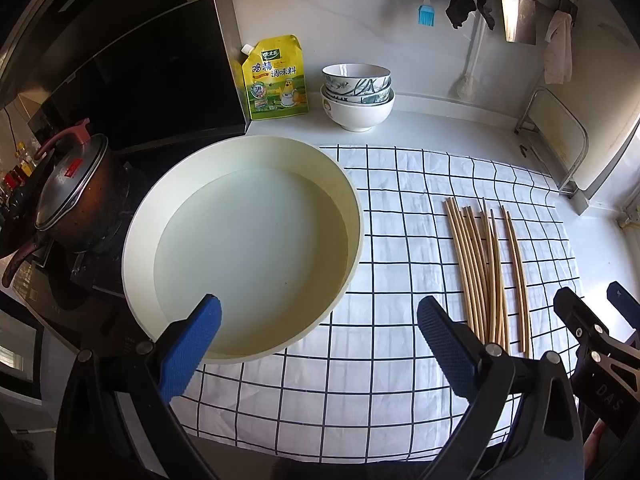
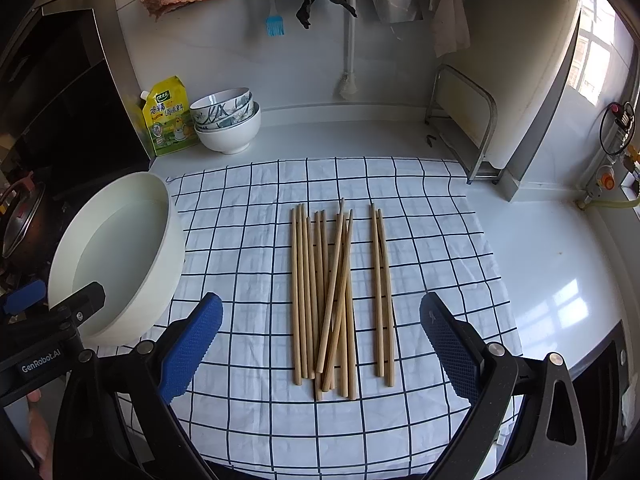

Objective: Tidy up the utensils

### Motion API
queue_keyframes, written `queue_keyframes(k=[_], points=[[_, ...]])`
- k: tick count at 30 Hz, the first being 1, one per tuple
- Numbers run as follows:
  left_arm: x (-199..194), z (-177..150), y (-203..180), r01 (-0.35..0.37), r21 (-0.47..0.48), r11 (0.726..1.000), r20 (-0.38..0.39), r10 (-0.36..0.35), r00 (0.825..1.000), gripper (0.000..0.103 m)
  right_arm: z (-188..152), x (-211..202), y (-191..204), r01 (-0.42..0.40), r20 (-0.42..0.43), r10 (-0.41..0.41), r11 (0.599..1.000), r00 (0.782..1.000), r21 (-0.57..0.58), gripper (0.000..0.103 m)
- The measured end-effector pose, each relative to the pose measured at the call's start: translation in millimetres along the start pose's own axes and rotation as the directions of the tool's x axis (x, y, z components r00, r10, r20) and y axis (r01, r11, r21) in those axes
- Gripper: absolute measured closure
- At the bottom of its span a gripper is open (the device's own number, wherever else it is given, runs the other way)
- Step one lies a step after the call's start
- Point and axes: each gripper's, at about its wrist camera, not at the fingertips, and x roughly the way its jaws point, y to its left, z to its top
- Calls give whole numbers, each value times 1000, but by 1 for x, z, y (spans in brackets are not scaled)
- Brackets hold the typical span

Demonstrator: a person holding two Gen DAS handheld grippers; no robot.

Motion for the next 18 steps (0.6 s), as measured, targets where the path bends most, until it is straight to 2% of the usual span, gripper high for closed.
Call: queue_keyframes(k=[18], points=[[0, 0, 0, 0, 0, 1000, 1, 0, 1000, 6, 2, -3, 2, -1, 3, 1, 1000, 1000, 0, 9]])
